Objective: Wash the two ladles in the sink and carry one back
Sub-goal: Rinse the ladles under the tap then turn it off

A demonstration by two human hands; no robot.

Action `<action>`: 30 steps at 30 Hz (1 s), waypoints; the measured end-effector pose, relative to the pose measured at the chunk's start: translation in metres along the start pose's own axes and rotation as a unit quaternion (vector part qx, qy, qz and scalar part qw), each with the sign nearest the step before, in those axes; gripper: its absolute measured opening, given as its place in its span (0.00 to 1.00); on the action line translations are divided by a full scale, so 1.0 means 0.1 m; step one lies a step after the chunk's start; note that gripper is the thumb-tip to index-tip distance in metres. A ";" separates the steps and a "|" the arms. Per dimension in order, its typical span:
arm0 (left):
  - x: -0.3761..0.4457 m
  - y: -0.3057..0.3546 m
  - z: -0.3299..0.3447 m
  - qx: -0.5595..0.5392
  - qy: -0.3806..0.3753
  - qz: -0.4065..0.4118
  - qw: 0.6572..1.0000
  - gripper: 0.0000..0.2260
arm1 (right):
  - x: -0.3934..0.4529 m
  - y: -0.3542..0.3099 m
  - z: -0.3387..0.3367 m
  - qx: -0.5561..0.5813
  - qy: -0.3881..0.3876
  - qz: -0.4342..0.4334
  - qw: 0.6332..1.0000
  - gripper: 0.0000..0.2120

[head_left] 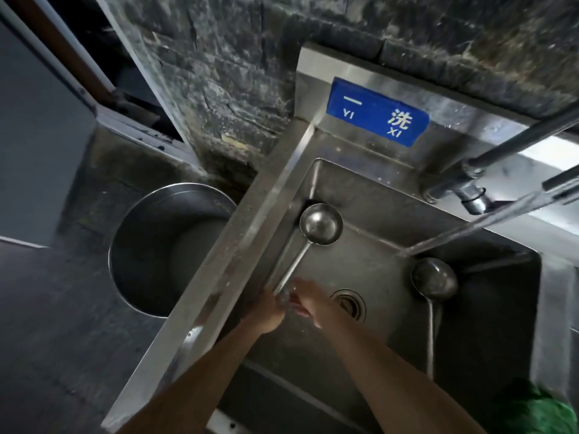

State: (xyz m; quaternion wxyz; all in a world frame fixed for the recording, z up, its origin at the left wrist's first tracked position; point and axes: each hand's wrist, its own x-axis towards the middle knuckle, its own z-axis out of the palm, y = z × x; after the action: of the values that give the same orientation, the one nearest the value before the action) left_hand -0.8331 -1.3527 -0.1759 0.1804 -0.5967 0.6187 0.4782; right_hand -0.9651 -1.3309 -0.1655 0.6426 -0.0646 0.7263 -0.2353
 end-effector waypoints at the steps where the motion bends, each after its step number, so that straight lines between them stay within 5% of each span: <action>1: -0.06 0.04 0.00 -0.021 -0.012 0.007 1.000 0.19 | 0.01 -0.02 0.05 0.020 -0.010 0.000 1.000 0.14; 6: -0.49 0.40 0.04 -0.138 -0.136 0.027 0.981 0.05 | -0.01 -0.15 -0.06 0.097 0.040 0.033 0.994 0.11; 9: -0.55 0.54 0.12 -0.143 -0.174 0.022 0.974 0.05 | -0.06 -0.06 -0.31 -0.114 0.148 0.015 0.982 0.09; 12: -0.50 0.69 0.14 -0.139 -0.150 0.011 0.979 0.10 | -0.17 0.18 -0.59 -0.176 0.224 -0.032 0.958 0.18; 17: -0.52 1.16 0.08 -0.178 -0.093 0.024 0.979 0.12 | -0.58 0.42 -0.99 -0.206 0.242 -0.102 0.943 0.19; 26: -0.66 2.05 0.02 -0.452 -0.133 0.028 0.882 0.10 | -1.11 0.41 -1.48 -0.206 0.255 -0.205 0.922 0.18; 30: -0.72 2.20 -0.06 -0.451 -0.091 0.065 0.886 0.10 | -1.19 0.21 -1.55 -0.196 0.235 -0.260 0.916 0.18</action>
State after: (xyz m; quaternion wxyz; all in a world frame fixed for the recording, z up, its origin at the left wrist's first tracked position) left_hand -1.0155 -1.3544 -0.0327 -0.0837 -0.5263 0.3545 0.7684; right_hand -1.0902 -1.2245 -0.0569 0.3437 -0.3185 0.8458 -0.2551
